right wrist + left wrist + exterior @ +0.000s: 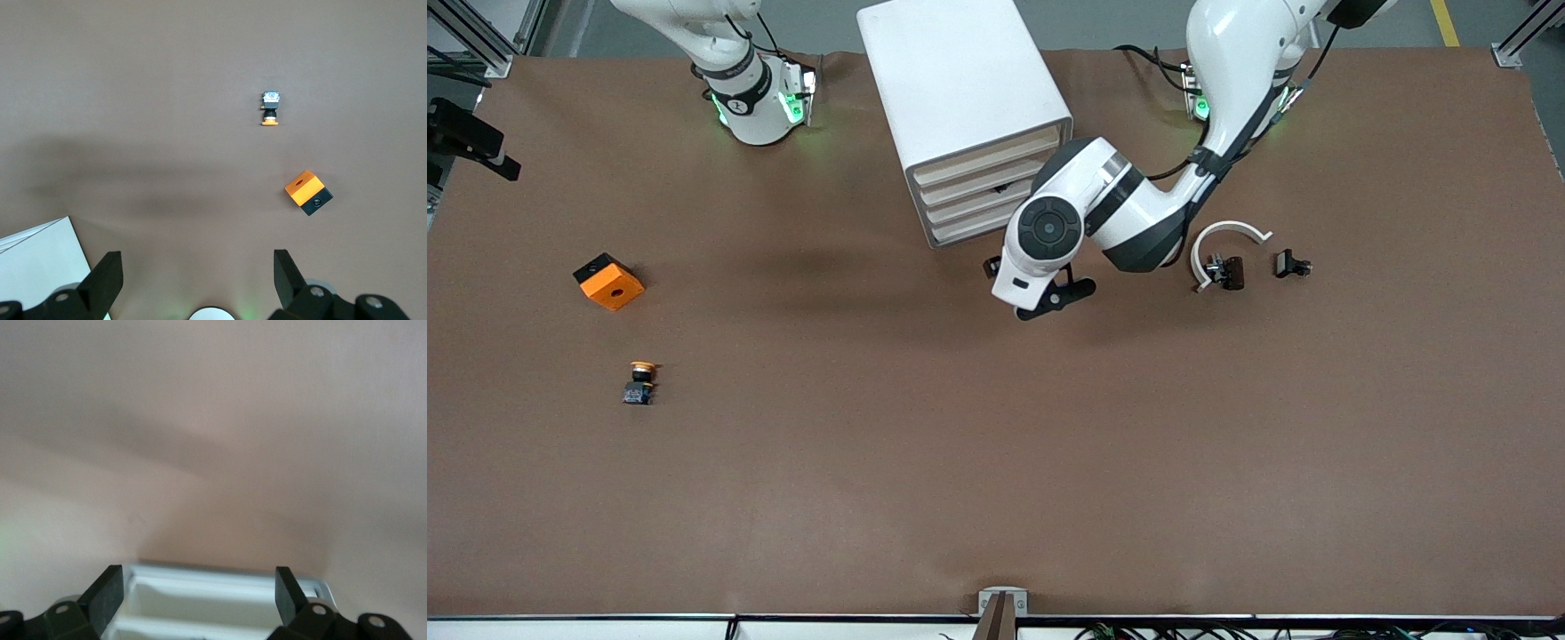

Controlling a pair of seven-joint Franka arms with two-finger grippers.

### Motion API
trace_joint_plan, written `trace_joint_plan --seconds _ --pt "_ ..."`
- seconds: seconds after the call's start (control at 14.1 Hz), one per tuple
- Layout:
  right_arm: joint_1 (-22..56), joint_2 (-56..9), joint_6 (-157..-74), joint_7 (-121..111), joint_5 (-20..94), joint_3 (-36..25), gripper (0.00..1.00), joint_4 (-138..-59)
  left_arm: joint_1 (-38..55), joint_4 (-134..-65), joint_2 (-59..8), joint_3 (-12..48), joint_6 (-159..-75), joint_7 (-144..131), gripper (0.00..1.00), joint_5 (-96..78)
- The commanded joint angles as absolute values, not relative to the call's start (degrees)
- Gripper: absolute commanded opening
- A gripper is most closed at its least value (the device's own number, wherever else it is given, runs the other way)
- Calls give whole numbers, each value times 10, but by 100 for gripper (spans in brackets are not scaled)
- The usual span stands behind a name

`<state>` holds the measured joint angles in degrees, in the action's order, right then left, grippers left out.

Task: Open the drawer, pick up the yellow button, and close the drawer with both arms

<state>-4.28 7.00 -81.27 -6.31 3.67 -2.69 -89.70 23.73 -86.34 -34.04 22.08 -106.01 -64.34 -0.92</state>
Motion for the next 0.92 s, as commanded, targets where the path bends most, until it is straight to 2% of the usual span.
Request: trace_joint_plan --seconds 0.0,0.21,0.5,0.85 --pt "-40 83 -821 -69 17 -28 100 -909 191 -915 -286 221 -1079 -588 100 18" --pt "-40 83 -831 -70 -2 -27 100 -908 127 -980 -220 224 -1098 -470 100 18" --pt "-40 83 -831 -70 -2 -29 100 -909 49 -986 -167 224 -1029 -363 100 29" --pt "-40 83 -828 -70 -1 -29 100 -910 -69 -1024 -56 227 -980 -207 100 17"
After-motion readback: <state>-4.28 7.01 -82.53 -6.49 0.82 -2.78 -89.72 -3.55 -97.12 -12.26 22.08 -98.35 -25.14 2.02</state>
